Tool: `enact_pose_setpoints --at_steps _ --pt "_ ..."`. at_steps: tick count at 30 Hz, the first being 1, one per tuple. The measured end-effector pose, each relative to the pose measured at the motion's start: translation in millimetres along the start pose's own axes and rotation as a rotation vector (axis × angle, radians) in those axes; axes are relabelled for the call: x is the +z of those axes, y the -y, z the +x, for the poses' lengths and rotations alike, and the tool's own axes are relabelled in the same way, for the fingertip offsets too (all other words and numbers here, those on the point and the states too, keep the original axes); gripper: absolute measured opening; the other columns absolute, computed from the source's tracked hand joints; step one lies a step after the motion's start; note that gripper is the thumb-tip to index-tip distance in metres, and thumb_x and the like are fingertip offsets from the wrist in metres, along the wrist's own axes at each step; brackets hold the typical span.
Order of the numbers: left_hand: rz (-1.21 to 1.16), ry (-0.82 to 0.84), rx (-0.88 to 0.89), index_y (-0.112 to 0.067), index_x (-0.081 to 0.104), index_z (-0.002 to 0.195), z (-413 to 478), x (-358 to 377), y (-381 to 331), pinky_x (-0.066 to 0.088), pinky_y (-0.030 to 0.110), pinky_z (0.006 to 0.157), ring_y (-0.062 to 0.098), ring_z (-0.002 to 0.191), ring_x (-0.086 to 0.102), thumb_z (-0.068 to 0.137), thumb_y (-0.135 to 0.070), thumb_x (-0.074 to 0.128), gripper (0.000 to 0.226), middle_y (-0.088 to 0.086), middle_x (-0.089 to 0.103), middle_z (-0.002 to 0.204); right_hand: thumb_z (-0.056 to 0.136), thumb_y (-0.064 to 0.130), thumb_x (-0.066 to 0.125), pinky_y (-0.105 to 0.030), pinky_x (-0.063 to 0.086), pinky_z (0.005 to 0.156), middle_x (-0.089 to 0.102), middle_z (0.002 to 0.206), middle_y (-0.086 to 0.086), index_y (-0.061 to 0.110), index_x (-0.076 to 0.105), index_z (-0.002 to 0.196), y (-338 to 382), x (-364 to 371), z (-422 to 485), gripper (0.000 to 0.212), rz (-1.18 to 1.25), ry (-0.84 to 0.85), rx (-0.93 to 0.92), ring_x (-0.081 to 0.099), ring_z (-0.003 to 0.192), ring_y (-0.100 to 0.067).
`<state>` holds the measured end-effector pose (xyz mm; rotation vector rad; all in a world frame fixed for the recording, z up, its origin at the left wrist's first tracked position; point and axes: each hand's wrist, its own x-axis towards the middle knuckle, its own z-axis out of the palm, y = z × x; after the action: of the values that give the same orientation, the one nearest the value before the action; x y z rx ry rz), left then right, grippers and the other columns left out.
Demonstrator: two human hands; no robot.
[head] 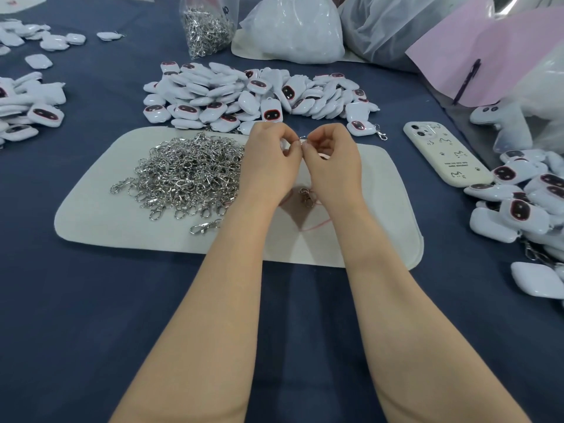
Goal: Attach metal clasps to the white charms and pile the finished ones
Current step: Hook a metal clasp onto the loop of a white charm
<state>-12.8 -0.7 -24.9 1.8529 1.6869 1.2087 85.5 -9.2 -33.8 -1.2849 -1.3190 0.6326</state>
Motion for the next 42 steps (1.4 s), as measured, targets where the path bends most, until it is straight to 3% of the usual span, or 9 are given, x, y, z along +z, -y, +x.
enact_pose_setpoints --at_steps 5,12,16,24,29,36,42 --pt "-0.012 -0.024 0.001 -0.021 0.058 0.084 -0.9 0.8 1.0 0.025 0.007 0.065 0.003 0.074 0.041 0.088 -0.016 0.058 0.006 0.000 0.047 0.101 0.084 0.003 0.058 -0.004 0.041 0.067 0.055 0.082 0.015 0.017 0.051 0.089 -0.3 1.5 -0.9 0.016 -0.045 -0.006 -0.007 0.053 0.078 -0.001" --pt "0.021 -0.015 0.016 -0.016 0.062 0.090 -0.7 2.0 2.7 0.025 0.012 0.066 0.012 0.077 0.044 0.090 -0.017 0.057 0.005 -0.002 0.045 0.100 0.084 0.008 0.061 -0.004 0.040 0.066 0.054 0.077 0.016 0.019 0.054 0.084 -0.8 1.8 -1.2 0.013 -0.070 -0.029 0.003 0.052 0.070 0.006" --pt "0.034 -0.023 0.032 -0.014 0.062 0.092 -1.3 3.7 3.5 0.024 0.010 0.066 0.010 0.074 0.041 0.090 -0.016 0.056 0.007 -0.002 0.044 0.100 0.085 0.008 0.061 -0.008 0.043 0.068 0.054 0.076 0.015 0.017 0.053 0.084 -0.4 1.7 -0.9 0.012 -0.077 -0.041 0.012 0.052 0.070 0.002" --pt "0.029 -0.033 0.038 -0.011 0.063 0.096 -1.3 5.2 3.6 0.023 0.010 0.068 0.008 0.082 0.040 0.091 -0.015 0.055 0.010 -0.001 0.044 0.101 0.085 0.010 0.062 -0.004 0.041 0.068 0.054 0.075 0.016 0.017 0.055 0.086 -0.7 1.6 -1.3 0.010 -0.095 -0.041 0.026 0.052 0.069 0.006" --pt "0.036 -0.031 0.036 -0.009 0.063 0.097 -1.6 5.6 4.3 0.023 0.012 0.069 0.007 0.085 0.039 0.091 -0.014 0.055 0.011 0.008 0.053 0.108 0.084 0.009 0.062 -0.003 0.040 0.066 0.054 0.074 0.017 0.018 0.056 0.085 -1.9 1.7 -1.0 0.010 -0.097 -0.037 0.035 0.051 0.067 0.008" --pt "0.056 -0.035 0.018 -0.009 0.062 0.100 -2.9 5.7 2.6 0.025 0.014 0.069 0.011 0.090 0.045 0.093 -0.012 0.052 0.013 0.008 0.053 0.112 0.085 0.008 0.061 -0.005 0.040 0.065 0.053 0.073 0.016 0.016 0.054 0.085 -3.1 2.7 -0.6 0.011 -0.114 -0.006 0.040 0.050 0.065 0.006" --pt "0.051 -0.036 -0.004 -0.007 0.061 0.099 -4.4 5.6 0.9 0.026 0.014 0.069 0.011 0.088 0.044 0.092 -0.011 0.051 0.013 0.009 0.053 0.111 0.088 0.006 0.057 -0.008 0.038 0.066 0.056 0.084 0.004 0.015 0.051 0.089 -2.7 4.1 -3.0 0.011 -0.179 0.020 -0.016 0.051 0.074 -0.008"
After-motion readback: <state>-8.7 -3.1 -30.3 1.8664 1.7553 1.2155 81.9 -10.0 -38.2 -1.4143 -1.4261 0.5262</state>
